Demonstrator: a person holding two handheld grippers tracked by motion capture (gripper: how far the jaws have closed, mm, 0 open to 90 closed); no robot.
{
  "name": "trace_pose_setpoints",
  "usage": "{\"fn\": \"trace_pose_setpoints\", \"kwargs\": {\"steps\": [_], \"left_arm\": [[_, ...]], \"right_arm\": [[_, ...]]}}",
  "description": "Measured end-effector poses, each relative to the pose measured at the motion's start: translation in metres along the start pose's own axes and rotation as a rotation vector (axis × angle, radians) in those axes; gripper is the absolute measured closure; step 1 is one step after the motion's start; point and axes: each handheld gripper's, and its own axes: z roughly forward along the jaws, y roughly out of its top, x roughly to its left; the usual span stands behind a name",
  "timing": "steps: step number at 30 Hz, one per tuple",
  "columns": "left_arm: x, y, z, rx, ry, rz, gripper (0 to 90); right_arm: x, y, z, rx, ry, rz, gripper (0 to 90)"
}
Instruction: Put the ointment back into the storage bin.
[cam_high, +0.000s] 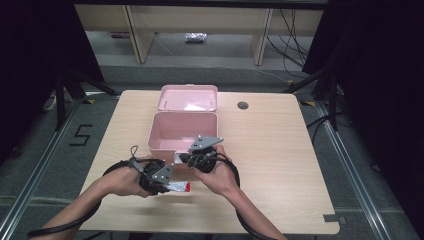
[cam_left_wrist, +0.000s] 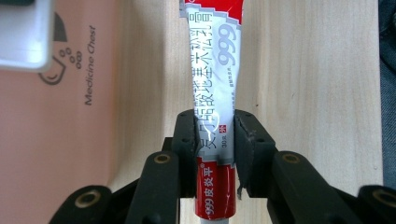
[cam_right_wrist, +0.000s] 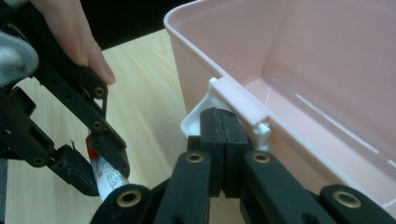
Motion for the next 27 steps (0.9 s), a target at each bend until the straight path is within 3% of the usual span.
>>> {"fn": "trace_pose_setpoints", "kwargs": {"steps": [11,27], "left_arm": [[-0.002,-0.006,-0.015,-0.041,0.028,-0.023,71.3],[-0.001,-0.012,-0.032,-0.056,0.047,-0.037,71.3]], "right_arm": [[0.0,0.0,0.0,0.0,-0.001,0.003,90.0],[0.0,0.0,0.0,-0.002,-0.002,0.0,90.0]]}}
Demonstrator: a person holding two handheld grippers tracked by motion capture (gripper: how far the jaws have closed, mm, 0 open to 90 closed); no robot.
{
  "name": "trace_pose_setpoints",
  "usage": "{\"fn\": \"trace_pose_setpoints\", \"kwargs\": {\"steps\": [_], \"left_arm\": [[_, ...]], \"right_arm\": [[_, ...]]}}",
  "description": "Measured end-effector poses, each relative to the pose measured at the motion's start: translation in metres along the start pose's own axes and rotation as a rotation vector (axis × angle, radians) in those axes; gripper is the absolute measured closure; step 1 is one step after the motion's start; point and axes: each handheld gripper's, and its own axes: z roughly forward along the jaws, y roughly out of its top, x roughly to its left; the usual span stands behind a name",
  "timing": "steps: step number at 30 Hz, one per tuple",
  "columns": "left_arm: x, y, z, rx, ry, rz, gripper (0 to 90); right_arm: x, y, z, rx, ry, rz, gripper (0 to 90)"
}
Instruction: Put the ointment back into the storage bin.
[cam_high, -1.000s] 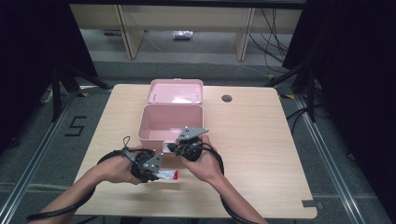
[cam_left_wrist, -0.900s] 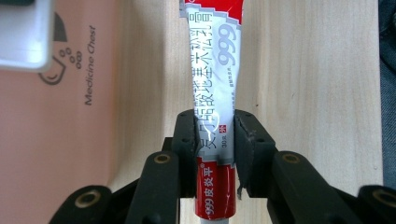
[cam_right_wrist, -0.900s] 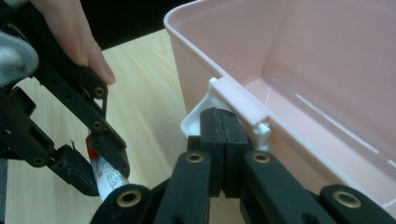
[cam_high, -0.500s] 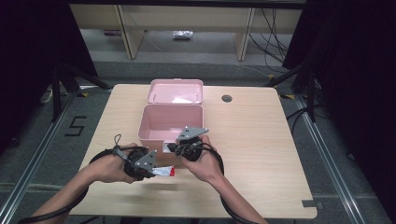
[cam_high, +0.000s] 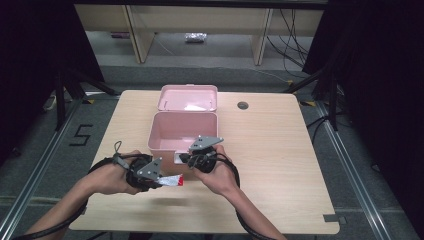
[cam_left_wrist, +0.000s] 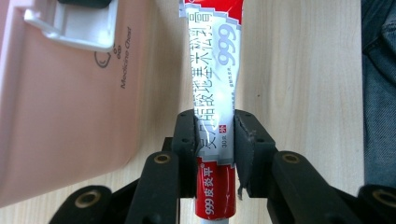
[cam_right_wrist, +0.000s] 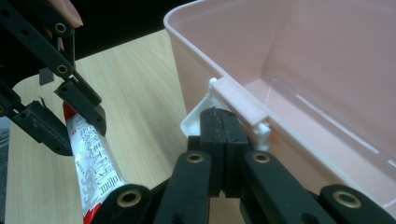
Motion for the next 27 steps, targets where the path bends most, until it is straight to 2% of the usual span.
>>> {"fn": "trace_pose_setpoints", "kwargs": {"steps": [20,23,24,25,27], "left_arm": [[0.003,-0.005,-0.014,-0.005,0.017,-0.006,71.3],[0.004,-0.006,-0.016,-0.015,0.02,-0.015,71.3],[0.005,-0.006,-0.018,-0.004,0.023,-0.002,71.3],[0.005,-0.006,-0.019,-0.013,0.022,-0.013,71.3],[0.006,-0.006,-0.021,-0.005,0.022,-0.008,71.3]], "right_arm": [[0.0,-0.001,0.0,-0.007,-0.003,0.001,90.0],[-0.001,-0.001,0.002,-0.026,0.012,-0.009,90.0],[-0.001,-0.001,0.002,-0.022,0.013,-0.01,90.0],[-0.001,-0.001,0.001,-0.015,-0.001,-0.011,90.0],[-0.001,-0.001,0.001,-0.021,-0.005,-0.019,90.0]]}}
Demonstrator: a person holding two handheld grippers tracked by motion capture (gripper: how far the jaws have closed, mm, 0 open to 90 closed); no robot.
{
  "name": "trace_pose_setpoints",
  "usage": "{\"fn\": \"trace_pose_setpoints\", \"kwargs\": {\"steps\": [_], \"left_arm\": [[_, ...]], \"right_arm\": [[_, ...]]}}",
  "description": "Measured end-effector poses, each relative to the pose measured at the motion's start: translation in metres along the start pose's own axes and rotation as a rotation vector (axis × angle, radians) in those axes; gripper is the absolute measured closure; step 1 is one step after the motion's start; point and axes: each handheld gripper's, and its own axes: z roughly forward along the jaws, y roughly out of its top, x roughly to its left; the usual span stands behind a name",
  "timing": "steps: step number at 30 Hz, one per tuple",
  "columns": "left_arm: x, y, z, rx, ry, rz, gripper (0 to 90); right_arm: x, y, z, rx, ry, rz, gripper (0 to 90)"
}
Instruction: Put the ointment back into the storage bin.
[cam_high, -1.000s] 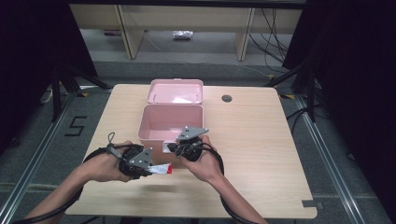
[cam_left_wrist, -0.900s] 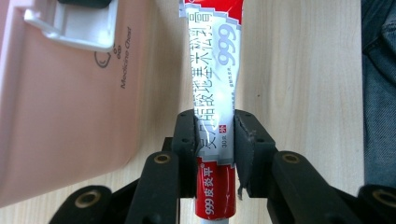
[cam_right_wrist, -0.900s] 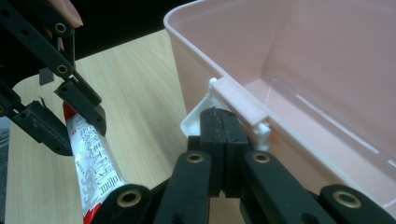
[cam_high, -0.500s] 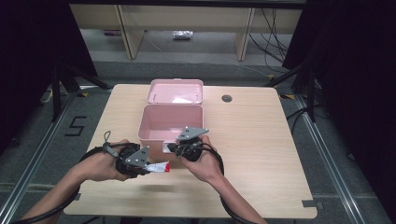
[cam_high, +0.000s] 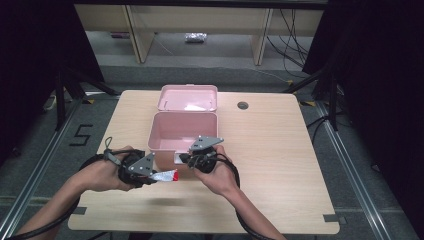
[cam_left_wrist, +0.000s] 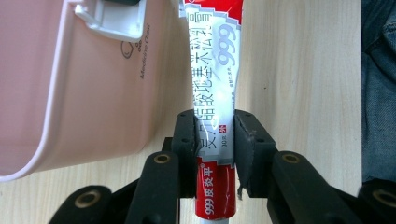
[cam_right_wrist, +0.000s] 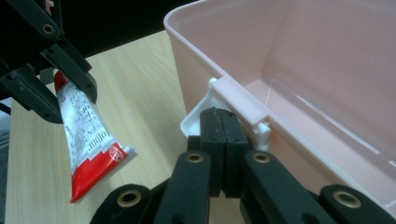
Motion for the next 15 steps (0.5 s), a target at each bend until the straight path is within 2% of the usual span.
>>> {"fn": "trace_pose_setpoints", "kwargs": {"steps": [3,4,15], "left_arm": [[0.0006,-0.0011,-0.0011,-0.007,0.005,-0.012,71.3],[0.0017,-0.0012,-0.0022,0.003,0.006,-0.001,71.3],[0.0041,-0.0006,-0.0098,-0.01,0.016,-0.005,71.3]], "right_arm": [[0.0001,-0.0004,0.0008,-0.01,-0.003,0.001,90.0],[0.0001,-0.0004,0.0008,-0.01,-0.003,0.001,90.0],[0.0001,-0.0005,0.0008,-0.011,-0.004,0.001,90.0]]}}
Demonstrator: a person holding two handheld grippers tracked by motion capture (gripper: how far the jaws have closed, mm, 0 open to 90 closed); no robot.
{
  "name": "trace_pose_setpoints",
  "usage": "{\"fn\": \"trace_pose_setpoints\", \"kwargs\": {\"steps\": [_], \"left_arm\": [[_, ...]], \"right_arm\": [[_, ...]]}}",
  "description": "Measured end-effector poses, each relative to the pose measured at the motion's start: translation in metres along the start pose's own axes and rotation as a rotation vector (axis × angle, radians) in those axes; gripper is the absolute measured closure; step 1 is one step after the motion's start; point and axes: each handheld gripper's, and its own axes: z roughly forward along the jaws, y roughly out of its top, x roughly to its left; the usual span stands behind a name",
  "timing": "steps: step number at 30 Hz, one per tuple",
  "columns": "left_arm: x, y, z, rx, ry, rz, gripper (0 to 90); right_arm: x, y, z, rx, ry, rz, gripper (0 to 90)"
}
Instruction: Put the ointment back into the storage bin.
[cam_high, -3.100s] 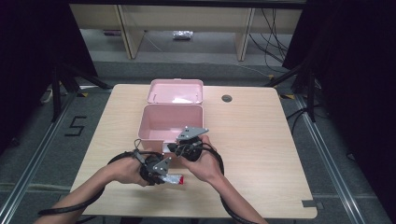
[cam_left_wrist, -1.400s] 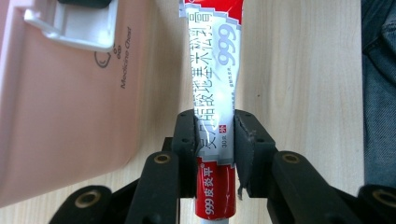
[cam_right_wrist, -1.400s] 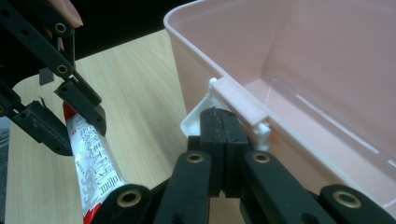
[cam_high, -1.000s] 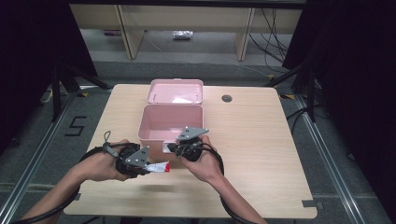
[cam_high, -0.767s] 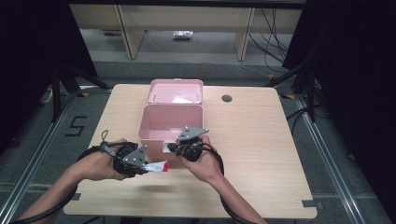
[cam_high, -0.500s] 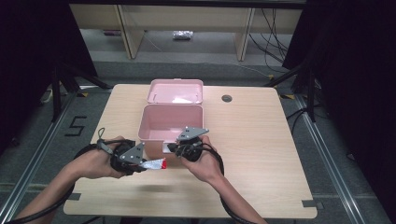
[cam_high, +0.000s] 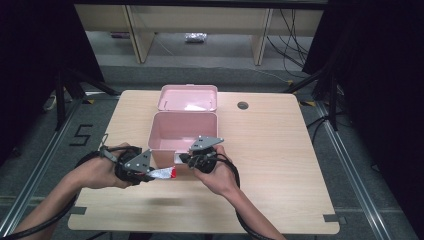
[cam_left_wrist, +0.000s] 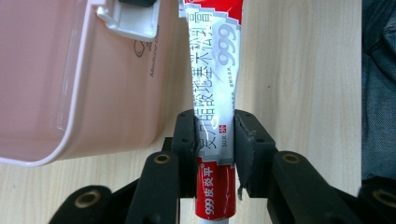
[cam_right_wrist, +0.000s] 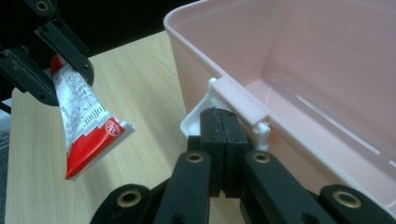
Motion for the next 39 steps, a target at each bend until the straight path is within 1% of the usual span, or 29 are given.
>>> {"fn": "trace_pose_setpoints", "kwargs": {"steps": [2,4,5,7,8,9,10,12,14,17,18,20,21,22,23,24,26,27,28,29,30,31,32,33,36,37,38,39], "left_arm": [[0.001,0.0,-0.002,-0.003,0.005,-0.004,71.3],[0.002,0.001,-0.005,0.004,0.008,0.003,71.3],[0.002,0.001,-0.005,-0.003,0.009,-0.002,71.3],[0.003,0.002,-0.007,0.0,0.011,0.004,71.3],[0.003,0.002,-0.008,-0.005,0.011,-0.004,71.3],[0.004,0.002,-0.008,-0.006,0.013,-0.004,71.3],[0.005,0.003,-0.01,0.008,0.011,0.009,71.3],[0.005,0.003,-0.011,-0.005,0.014,-0.004,71.3],[0.007,0.003,-0.012,-0.011,0.02,-0.005,71.3],[0.009,0.005,-0.014,-0.003,0.018,-0.001,71.3],[0.011,0.005,-0.016,0.016,0.02,0.023,71.3],[0.011,0.005,-0.016,-0.01,0.028,0.0,71.3],[0.012,0.006,-0.019,0.012,0.03,0.024,71.3],[0.011,0.006,-0.018,-0.015,0.032,-0.002,71.3],[0.013,0.007,-0.02,0.003,0.033,0.019,71.3],[0.013,0.007,-0.021,0.0,0.034,0.014,71.3],[0.015,0.008,-0.023,0.006,0.039,0.021,71.3],[0.015,0.008,-0.023,-0.001,0.038,0.012,71.3],[0.015,0.008,-0.022,-0.01,0.04,-0.002,71.3],[0.017,0.009,-0.024,0.005,0.041,0.015,71.3],[0.017,0.009,-0.023,-0.011,0.041,0.0,71.3],[0.019,0.01,-0.025,0.015,0.037,0.027,71.3],[0.018,0.01,-0.023,-0.013,0.042,-0.005,71.3],[0.021,0.011,-0.025,0.017,0.043,0.03,71.3],[0.024,0.013,-0.026,0.015,0.047,0.027,71.3],[0.025,0.013,-0.027,0.016,0.051,0.028,71.3],[0.024,0.013,-0.025,-0.005,0.051,0.005,71.3],[0.027,0.014,-0.027,0.017,0.052,0.03,71.3]], "right_arm": [[0.0,0.0,0.0,0.001,0.001,0.0,90.0],[0.0,0.0,0.0,0.0,-0.001,0.001,90.0],[0.0,0.0,0.0,0.0,-0.001,0.001,90.0],[0.0,0.0,0.0,-0.001,-0.001,0.0,90.0],[0.0,0.0,0.0,0.0,0.0,-0.001,90.0],[0.0,0.0,0.0,0.0,0.001,-0.001,90.0],[0.0,0.0,0.0,0.0,0.0,-0.001,90.0],[0.0,0.0,0.0,0.001,0.004,-0.001,90.0],[0.0,0.0,0.0,0.0,-0.001,-0.001,90.0],[0.0,0.0,-0.001,0.01,0.001,-0.002,90.0],[0.0,0.001,-0.002,0.017,0.002,-0.002,90.0],[0.0,0.001,-0.002,0.018,0.002,-0.002,90.0],[0.0,0.0,-0.001,0.018,0.004,0.001,90.0],[0.0,0.001,-0.001,0.018,0.003,-0.001,90.0],[0.0,0.001,-0.002,0.018,0.002,0.0,90.0],[0.0,0.001,-0.002,0.018,0.002,0.0,90.0],[0.0,0.0,-0.001,0.02,0.007,0.007,90.0],[0.0,0.001,-0.002,0.018,0.003,0.0,90.0],[0.0,0.0,0.0,0.002,0.001,0.002,90.0],[0.0,0.0,0.0,0.003,0.001,0.001,90.0],[0.0,0.0,0.0,0.004,0.003,0.001,90.0],[0.0,0.0,0.0,0.002,0.002,0.001,90.0],[0.0,0.0,0.0,0.003,0.003,0.002,90.0],[0.0,0.0,0.0,0.005,0.002,0.001,90.0],[0.0,0.0,0.0,0.002,0.001,0.001,90.0],[0.0,0.0,-0.001,0.011,0.003,0.001,90.0],[0.0,0.0,-0.001,0.008,0.003,0.001,90.0],[0.0,0.0,0.0,0.002,0.001,0.002,90.0]]}}
